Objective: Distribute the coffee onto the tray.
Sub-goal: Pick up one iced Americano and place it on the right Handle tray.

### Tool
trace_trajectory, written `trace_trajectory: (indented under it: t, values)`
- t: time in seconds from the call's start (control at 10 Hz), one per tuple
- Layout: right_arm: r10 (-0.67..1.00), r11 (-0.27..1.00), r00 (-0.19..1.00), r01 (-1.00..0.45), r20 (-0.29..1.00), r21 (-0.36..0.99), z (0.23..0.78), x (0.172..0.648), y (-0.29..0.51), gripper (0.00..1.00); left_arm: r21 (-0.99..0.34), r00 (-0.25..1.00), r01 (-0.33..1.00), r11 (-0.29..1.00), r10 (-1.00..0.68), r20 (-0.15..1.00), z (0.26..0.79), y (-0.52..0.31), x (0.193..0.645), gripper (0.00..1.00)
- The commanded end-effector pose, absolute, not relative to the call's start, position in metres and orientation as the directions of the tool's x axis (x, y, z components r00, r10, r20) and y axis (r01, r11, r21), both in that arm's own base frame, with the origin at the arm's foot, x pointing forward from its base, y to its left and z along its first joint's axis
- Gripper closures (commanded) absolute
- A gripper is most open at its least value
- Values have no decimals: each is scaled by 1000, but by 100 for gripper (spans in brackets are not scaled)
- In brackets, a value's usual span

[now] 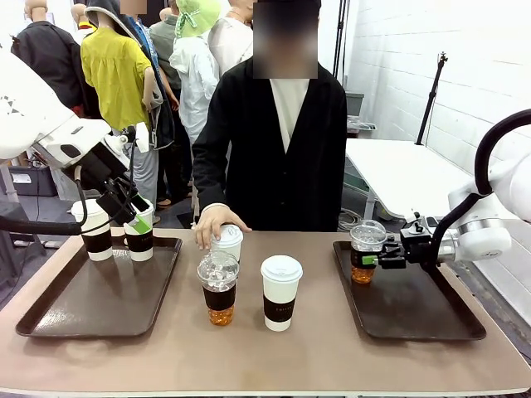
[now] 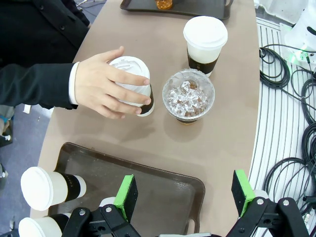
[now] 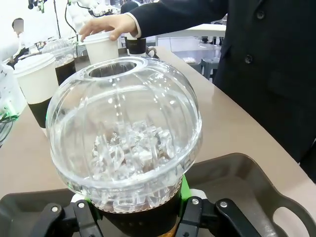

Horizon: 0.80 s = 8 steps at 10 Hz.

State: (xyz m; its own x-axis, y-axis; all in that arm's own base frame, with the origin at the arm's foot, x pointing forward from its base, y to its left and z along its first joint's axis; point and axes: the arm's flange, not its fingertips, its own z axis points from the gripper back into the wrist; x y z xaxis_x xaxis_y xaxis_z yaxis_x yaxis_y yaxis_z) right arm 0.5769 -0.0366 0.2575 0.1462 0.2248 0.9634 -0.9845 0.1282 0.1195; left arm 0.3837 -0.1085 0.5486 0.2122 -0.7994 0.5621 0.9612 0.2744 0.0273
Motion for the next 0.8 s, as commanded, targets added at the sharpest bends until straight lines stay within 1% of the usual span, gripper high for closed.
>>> trace_trajectory:
  t: [0.0,0.1,0.2,0.7]
  values:
    - [208,129,155,-983,966,130,254,577,-34,35,25,194,967,255,-790,582,548,-106,385,0]
    - [205,124,169,-982,964,145,255,576,-34,15,25,194,967,255,-790,582,548,-106,385,0]
    - [195,128,180,-979,964,157,256,574,-36,0,25,194,967,255,-790,582,548,-106,385,0]
    - [187,161,228,-967,955,199,260,560,-46,0,25,194,967,255,-790,582,548,-106,385,0]
